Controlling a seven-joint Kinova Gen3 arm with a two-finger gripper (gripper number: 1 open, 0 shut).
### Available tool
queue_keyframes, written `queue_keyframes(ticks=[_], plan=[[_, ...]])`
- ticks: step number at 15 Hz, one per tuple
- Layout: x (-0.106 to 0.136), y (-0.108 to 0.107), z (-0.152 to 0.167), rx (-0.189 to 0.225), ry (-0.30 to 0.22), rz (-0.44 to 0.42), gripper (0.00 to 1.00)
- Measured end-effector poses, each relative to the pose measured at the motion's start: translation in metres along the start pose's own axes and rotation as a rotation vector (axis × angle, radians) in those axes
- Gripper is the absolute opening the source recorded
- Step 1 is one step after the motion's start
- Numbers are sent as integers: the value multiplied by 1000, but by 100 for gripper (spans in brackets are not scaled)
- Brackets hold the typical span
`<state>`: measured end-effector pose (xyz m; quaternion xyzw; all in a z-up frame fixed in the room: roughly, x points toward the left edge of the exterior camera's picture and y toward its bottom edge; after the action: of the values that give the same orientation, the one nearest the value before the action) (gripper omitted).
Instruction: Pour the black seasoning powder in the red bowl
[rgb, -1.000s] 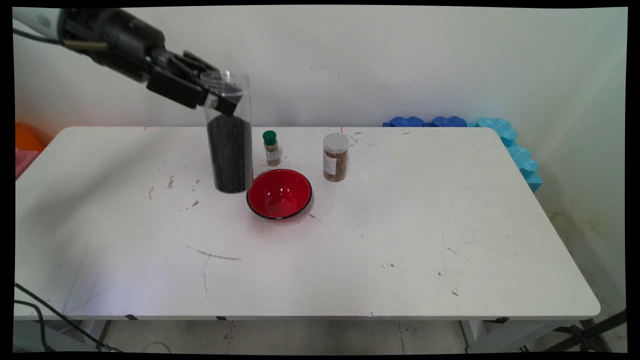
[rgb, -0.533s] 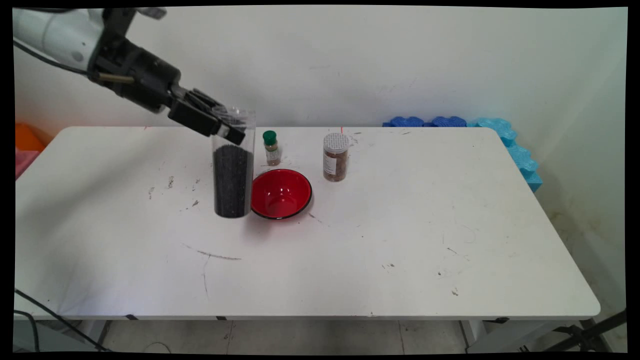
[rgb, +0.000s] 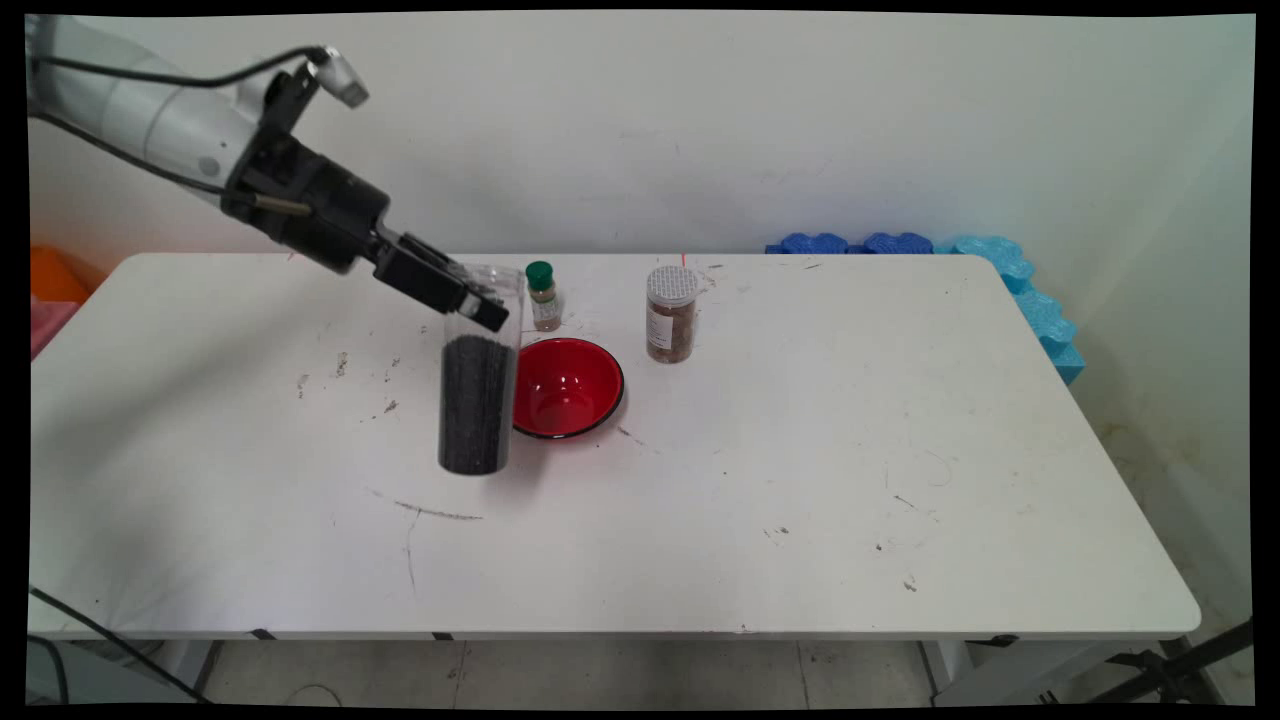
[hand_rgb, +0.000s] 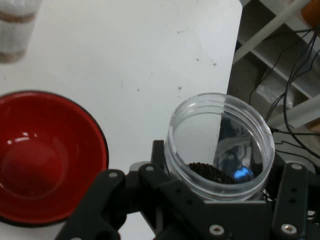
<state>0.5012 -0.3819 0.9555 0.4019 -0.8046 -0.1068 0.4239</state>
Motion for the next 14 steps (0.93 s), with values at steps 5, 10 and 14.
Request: queue_keyframes(ticks=[5,10,14], plan=[[-13,-11,20,-18,-28,-46,0],[-20,-22,39,-28,-38,-95,0],[-20,-30,49,-52,-59,-158,0]])
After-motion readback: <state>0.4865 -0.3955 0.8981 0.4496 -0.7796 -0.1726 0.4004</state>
